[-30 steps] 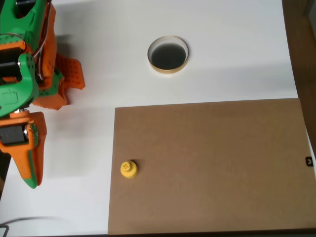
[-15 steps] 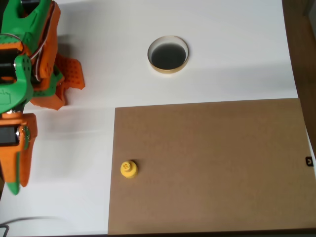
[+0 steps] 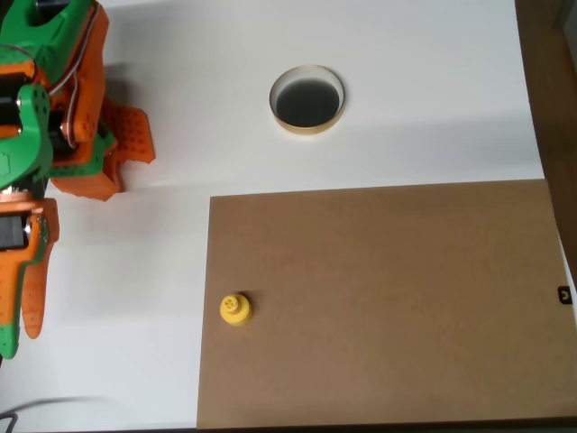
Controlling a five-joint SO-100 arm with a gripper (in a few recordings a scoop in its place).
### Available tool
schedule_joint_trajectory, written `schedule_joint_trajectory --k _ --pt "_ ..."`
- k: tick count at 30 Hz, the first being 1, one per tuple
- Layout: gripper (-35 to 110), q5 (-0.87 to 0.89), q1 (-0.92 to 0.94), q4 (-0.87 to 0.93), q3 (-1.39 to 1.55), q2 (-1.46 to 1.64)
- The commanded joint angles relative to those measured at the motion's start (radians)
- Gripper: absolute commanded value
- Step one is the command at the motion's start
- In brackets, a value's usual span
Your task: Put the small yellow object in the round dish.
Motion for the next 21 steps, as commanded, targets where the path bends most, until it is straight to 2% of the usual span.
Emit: schedule_joint_trajectory --k 1,21 --pt "23 -0.006 -0.02 0.009 -0.087 -0.008" --pt "25 0.054 -0.141 0.008 -0.454 -0.609"
